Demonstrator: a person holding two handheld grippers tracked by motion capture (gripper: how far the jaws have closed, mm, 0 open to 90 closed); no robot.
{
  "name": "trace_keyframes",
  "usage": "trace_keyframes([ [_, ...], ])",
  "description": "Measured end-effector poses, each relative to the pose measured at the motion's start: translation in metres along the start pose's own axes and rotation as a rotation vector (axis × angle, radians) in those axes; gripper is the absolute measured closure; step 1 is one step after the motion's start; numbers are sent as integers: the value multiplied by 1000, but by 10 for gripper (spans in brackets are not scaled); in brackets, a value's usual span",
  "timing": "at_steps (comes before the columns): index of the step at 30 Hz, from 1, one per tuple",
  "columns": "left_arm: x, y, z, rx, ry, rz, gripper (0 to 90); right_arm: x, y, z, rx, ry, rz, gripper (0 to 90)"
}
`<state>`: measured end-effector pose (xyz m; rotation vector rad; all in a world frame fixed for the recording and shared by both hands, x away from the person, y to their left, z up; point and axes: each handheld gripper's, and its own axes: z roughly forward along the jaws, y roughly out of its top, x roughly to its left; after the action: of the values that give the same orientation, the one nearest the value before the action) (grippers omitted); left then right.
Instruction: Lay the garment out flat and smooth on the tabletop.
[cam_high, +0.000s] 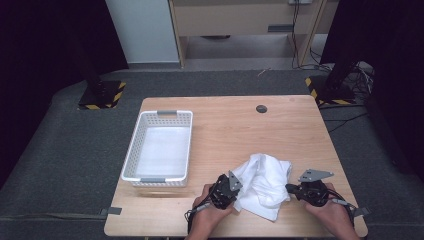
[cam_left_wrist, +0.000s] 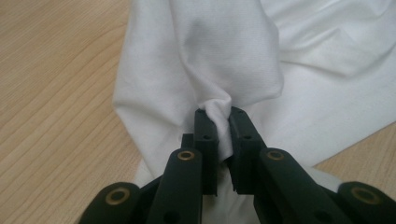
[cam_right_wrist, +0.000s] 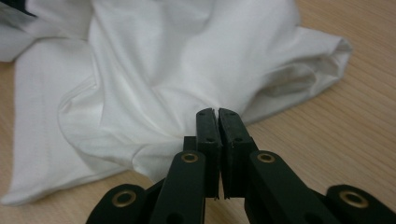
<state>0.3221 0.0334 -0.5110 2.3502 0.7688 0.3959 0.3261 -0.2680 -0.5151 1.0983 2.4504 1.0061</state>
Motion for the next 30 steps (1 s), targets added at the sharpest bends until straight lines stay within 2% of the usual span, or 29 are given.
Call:
trace_keyframes([
  [4,1,-1,0,-5,1,-5,839,-7,-5,4,7,3,43,873],
  [10,3,-1,1,-5,5,-1,834,-4,-2,-10,-103,-32,30,761],
  [12,4,-1,1,-5,6,-5,832,0,0,-16,-135,-37,14,724],
  [14,5,-1,2,-5,9,-5,829,6,3,-19,-156,-22,-9,696],
  [18,6,0,2,-3,8,-5,827,25,7,-16,-157,13,-56,643],
  [26,7,0,3,-6,5,-8,824,55,12,-6,-144,83,-141,686],
  [30,6,1,4,-5,7,-8,822,68,12,0,-129,105,-218,672],
])
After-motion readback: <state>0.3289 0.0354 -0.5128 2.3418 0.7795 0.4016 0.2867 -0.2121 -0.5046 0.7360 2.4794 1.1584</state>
